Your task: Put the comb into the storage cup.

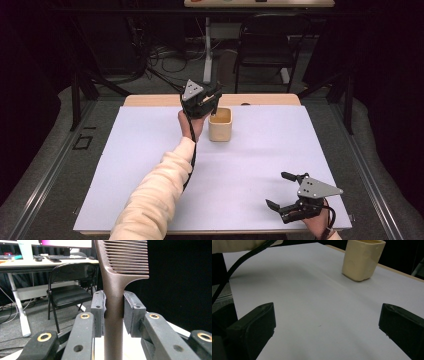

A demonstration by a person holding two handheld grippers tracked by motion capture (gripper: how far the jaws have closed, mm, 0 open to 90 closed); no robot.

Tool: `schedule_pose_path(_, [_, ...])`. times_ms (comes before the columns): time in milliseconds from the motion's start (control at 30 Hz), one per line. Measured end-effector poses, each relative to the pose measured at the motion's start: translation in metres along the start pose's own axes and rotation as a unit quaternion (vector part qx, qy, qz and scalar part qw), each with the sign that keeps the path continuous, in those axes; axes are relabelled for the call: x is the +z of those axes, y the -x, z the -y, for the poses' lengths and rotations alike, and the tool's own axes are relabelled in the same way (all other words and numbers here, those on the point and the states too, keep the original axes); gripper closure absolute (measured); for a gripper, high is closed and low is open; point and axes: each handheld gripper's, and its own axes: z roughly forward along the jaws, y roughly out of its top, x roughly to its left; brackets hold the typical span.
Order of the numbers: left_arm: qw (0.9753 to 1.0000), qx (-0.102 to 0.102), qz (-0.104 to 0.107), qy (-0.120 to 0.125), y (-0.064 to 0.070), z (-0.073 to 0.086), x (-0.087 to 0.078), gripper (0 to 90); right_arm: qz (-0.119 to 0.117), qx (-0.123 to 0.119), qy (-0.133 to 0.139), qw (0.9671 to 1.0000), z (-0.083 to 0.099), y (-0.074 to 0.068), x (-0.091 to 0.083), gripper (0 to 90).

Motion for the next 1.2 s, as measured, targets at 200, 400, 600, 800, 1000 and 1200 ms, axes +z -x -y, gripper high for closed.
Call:
schedule_pose_path(200, [1.0000, -0.001, 0.001, -0.001, 0.001, 0.003, 0.003, 72.4, 0.000, 0.000, 0.000, 1.0000, 0.000, 0.000, 0.000, 0.4])
schedule_pose_path(400, [1.0000, -0.004, 0.006, 0.002, 0.002, 0.007, 0.006, 72.4, 0.000, -0.001, 0.002, 1.0000, 0.000, 0.000, 0.000, 0.4])
schedule_pose_path(600, [1.0000, -0.007, 0.007, 0.003, 0.003, 0.010, 0.008, 72.4, 0.000, -0.001, 0.002, 1.0000, 0.000, 0.000, 0.000, 0.4])
schedule_pose_path(800, [0.9999, -0.009, 0.007, 0.002, 0.001, 0.013, 0.009, 72.4, 0.000, -0.003, 0.001, 1.0000, 0.000, 0.000, 0.000, 0.5])
schedule_pose_path(1000, [0.9999, -0.014, 0.006, -0.002, 0.000, 0.017, 0.011, 72.4, 0.000, -0.003, 0.002, 1.0000, 0.000, 0.000, 0.000, 0.5])
schedule_pose_path(1200, [0.9998, -0.016, 0.004, -0.007, -0.001, 0.020, 0.012, 72.4, 0.000, -0.002, 0.001, 1.0000, 0.000, 0.000, 0.000, 0.5])
